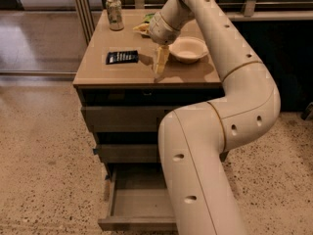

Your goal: Place rxbar chocolate into bottom drawer

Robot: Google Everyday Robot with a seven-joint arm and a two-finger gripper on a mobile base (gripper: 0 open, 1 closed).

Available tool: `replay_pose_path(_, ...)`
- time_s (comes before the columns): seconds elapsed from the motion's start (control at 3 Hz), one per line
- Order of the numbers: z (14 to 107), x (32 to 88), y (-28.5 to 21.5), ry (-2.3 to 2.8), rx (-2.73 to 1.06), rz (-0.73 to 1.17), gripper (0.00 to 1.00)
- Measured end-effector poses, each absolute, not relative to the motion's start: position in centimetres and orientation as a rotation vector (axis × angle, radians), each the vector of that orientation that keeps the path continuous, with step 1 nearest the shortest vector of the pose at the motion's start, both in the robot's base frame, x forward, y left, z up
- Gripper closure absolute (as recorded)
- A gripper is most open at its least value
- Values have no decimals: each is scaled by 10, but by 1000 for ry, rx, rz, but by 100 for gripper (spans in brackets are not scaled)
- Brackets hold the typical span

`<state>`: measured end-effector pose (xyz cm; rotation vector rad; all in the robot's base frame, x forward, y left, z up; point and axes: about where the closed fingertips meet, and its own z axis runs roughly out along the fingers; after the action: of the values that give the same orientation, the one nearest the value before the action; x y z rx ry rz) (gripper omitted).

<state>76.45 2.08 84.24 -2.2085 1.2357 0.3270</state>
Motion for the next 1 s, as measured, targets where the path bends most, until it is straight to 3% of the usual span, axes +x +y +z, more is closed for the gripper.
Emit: replay_pose_path(1.0,827,767,42,1181,-2247,343,0)
